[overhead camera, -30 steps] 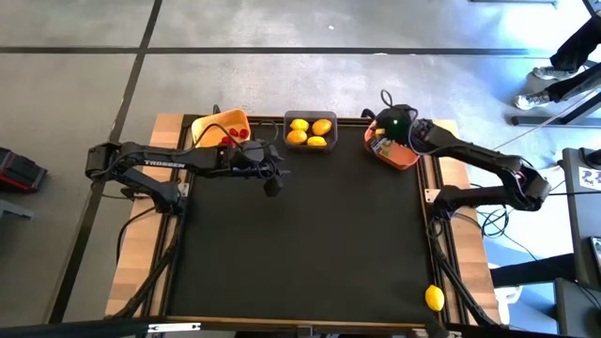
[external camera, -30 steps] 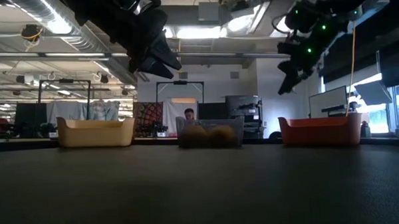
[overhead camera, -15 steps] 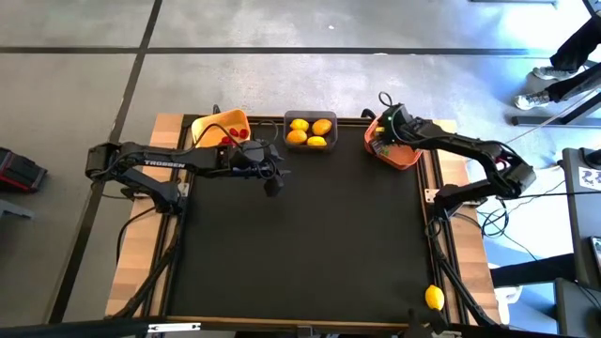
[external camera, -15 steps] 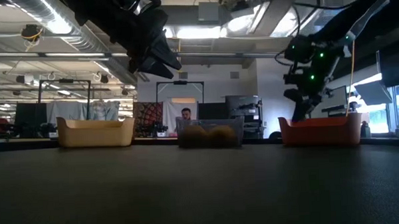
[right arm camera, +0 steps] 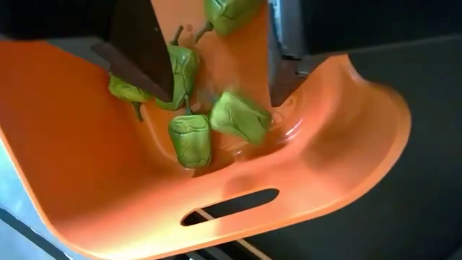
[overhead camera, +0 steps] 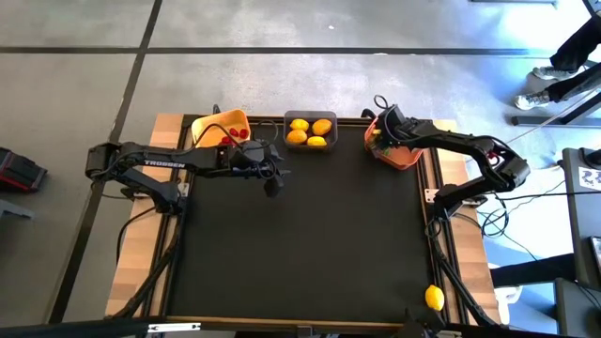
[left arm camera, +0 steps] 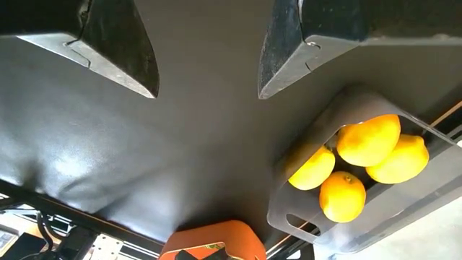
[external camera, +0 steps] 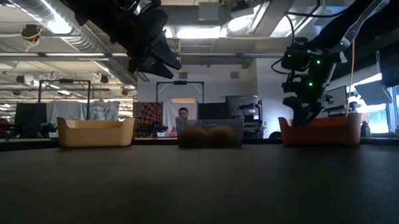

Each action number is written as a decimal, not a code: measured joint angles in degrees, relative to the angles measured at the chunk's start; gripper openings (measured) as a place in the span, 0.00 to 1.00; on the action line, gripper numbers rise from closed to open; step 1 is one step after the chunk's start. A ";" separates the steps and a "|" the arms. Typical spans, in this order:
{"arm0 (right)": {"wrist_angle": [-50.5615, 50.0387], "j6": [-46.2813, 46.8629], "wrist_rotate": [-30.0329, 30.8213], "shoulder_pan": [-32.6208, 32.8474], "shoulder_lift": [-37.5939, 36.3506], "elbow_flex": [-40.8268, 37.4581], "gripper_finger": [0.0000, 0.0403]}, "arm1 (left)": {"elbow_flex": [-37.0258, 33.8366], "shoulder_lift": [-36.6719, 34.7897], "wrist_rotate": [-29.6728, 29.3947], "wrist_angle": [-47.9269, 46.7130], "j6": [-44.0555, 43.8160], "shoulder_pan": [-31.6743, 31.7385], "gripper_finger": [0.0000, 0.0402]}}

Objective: Sort produce into baskets
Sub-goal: Put the yellow lemon into the black bin, then return to Home Position

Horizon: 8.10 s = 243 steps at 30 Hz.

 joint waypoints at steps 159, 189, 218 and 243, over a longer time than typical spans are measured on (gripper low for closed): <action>-45.44 45.40 -0.75 70.85 -2.45 21.76 0.32 | 0.00 0.02 1.70 0.02 -0.28 -6.78 0.58; -1.07 -1.40 -0.23 26.23 4.65 21.76 0.32 | 0.00 0.02 1.67 0.30 2.48 -6.69 0.58; 14.94 -5.91 0.90 16.50 21.79 21.72 0.45 | 0.00 0.02 1.66 2.97 5.67 -6.69 0.58; -6.18 -8.57 -1.13 31.01 -6.23 21.66 0.62 | 0.02 -0.03 1.73 5.89 15.57 -7.66 0.40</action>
